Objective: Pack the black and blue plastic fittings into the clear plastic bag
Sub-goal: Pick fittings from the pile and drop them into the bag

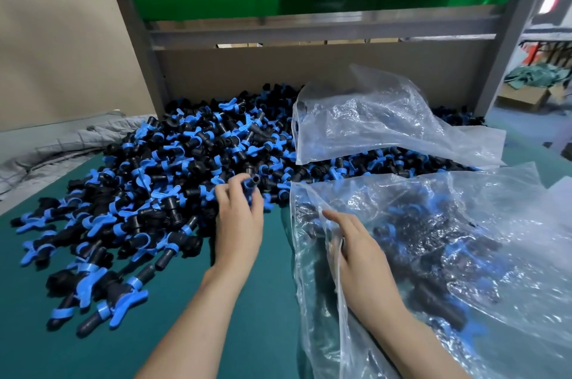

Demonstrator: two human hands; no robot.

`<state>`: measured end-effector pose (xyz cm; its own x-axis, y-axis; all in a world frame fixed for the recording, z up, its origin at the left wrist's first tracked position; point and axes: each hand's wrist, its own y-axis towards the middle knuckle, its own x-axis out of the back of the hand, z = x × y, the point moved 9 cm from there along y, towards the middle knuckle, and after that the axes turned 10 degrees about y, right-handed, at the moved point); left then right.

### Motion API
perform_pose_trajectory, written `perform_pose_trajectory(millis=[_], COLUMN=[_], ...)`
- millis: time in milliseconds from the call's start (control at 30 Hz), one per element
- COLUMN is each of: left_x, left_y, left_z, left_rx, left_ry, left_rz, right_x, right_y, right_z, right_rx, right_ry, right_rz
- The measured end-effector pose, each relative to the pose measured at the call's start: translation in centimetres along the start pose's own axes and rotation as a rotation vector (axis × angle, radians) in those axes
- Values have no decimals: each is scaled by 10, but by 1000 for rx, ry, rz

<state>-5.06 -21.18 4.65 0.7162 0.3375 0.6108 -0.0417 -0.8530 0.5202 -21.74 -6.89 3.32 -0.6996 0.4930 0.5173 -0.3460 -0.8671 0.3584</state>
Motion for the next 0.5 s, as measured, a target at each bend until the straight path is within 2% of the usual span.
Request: perform_pose_trajectory(millis=[133,233,333,500], left_x=[11,-12,-31,-44], left_y=[-13,-31,-44,-65], left_z=[14,11,-9,-38], left_rx=[232,494,556,496], left_ry=[-639,-1132,-1259,-1202], left_rz=[6,174,369,636], right_x=[2,0,-3,0], right_y=[-3,-2,0,-2], right_z=[2,5,6,6], right_rx=[-7,-12,-1,25], right_ry=[1,-34,-29,2], right_rz=[-1,20,39,21])
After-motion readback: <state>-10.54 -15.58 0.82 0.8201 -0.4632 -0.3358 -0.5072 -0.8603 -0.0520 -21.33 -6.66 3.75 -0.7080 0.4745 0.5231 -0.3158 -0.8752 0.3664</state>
